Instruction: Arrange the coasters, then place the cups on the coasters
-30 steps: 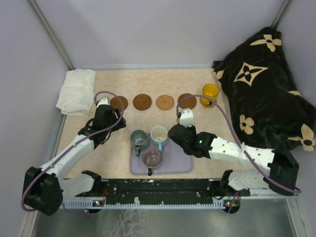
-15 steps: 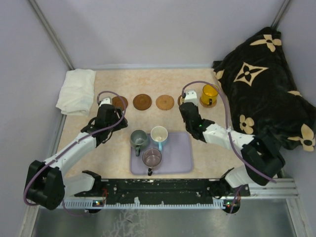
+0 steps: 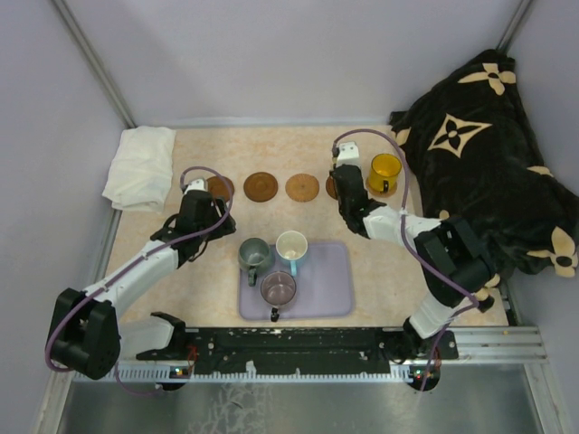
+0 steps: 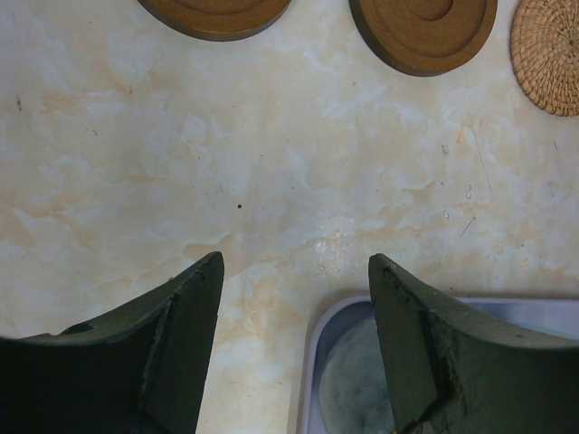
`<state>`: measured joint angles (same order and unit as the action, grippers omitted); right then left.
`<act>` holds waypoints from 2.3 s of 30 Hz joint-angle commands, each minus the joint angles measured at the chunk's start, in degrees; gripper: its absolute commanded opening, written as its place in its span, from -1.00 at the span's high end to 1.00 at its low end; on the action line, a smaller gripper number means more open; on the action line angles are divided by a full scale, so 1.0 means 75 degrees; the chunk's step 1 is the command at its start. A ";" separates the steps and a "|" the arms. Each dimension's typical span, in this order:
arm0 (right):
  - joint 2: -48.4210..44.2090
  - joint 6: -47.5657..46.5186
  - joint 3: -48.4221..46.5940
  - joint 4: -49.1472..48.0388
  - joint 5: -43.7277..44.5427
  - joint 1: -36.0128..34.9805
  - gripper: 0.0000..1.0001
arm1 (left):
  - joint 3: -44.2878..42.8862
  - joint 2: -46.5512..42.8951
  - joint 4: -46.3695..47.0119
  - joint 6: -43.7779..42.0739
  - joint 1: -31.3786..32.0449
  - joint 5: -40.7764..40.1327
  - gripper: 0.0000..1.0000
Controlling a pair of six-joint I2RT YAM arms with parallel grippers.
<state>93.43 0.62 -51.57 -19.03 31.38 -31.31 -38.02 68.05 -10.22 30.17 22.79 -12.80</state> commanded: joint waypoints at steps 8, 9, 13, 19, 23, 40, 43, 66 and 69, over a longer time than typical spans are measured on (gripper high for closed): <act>0.0465 0.0056 -0.0611 -0.1633 0.0083 0.0249 1.00 | -0.0140 -0.0006 0.0173 -0.0011 0.0029 0.0032 -0.44; 0.0479 0.0066 -0.0583 -0.1687 0.0095 0.0255 1.00 | -0.0152 0.0002 0.0178 -0.0009 0.0036 0.0037 -0.44; 0.0579 0.0128 -0.0518 -0.1834 0.0139 0.0261 1.00 | -0.0163 0.0038 0.0161 -0.0029 0.0027 0.0034 -0.44; 0.0730 0.0269 -0.0541 -0.1869 0.0079 0.0261 1.00 | -0.0157 0.0029 0.0141 -0.0047 0.0028 0.0009 -0.43; 0.0812 0.0377 -0.0532 -0.1837 0.0059 0.0261 1.00 | -0.0145 0.0041 0.0131 -0.0053 0.0025 -0.0016 -0.44; 0.0814 0.0492 -0.0290 -0.1813 0.0202 0.0261 1.00 | -0.0145 0.0090 0.0108 -0.0072 0.0042 -0.0016 -0.44; 0.0786 0.0517 -0.0235 -0.1809 0.0250 0.0261 1.00 | -0.0145 0.0102 0.0107 -0.0065 0.0031 -0.0016 -0.43; 0.0675 0.0709 0.0022 -0.1776 0.0318 0.0261 1.00 | -0.0145 0.0172 0.0101 -0.0068 0.0038 0.0007 -0.43; 0.0695 0.0826 0.0067 -0.1744 0.0317 0.0261 1.00 | -0.0145 0.0167 0.0082 -0.0073 0.0031 0.0007 -0.43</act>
<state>100.79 4.80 -50.61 -24.49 31.03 -29.74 -38.02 69.06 -10.26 30.00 22.79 -12.82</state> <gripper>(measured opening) 0.181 0.717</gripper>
